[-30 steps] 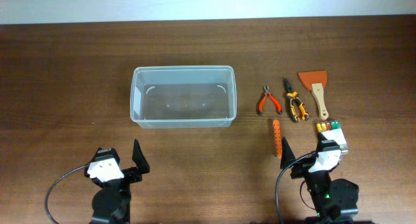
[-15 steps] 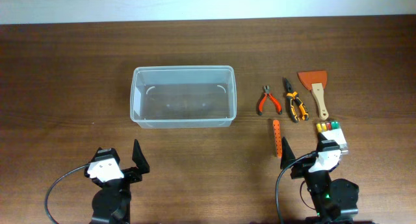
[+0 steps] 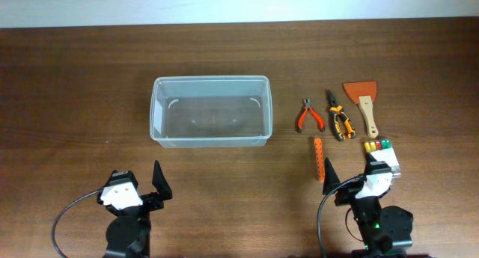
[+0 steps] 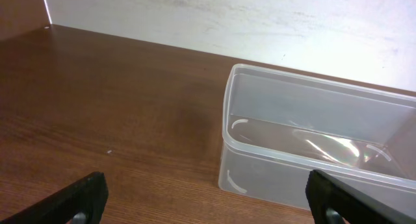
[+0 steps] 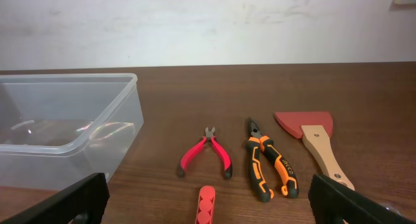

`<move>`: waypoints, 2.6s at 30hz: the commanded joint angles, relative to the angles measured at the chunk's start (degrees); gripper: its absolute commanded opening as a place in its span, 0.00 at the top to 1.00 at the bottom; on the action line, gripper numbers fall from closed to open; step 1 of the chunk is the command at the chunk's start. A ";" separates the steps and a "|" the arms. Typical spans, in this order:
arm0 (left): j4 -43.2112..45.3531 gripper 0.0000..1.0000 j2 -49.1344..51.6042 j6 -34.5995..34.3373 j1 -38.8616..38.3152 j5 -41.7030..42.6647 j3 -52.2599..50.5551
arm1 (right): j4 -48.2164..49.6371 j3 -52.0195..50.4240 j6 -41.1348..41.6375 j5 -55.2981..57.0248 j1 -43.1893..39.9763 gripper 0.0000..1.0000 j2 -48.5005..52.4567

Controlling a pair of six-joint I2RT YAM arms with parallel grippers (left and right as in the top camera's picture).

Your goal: Pack container

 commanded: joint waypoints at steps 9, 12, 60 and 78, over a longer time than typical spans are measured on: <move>-0.09 0.01 -0.17 0.50 -0.24 -0.22 -0.15 | 0.28 -0.55 2.51 -0.50 -0.48 0.01 -0.52; -0.09 0.01 -0.17 0.50 -0.24 -0.22 -0.17 | 0.11 -0.35 5.84 -0.07 -0.48 0.01 -0.52; -0.09 0.01 -0.17 0.50 -0.24 -0.20 -0.17 | -50.56 66.53 -2.40 -4.02 0.04 0.37 100.85; -0.09 0.01 -0.17 0.50 -0.24 -0.20 -0.15 | -42.93 59.19 1.40 7.10 9.51 0.37 100.85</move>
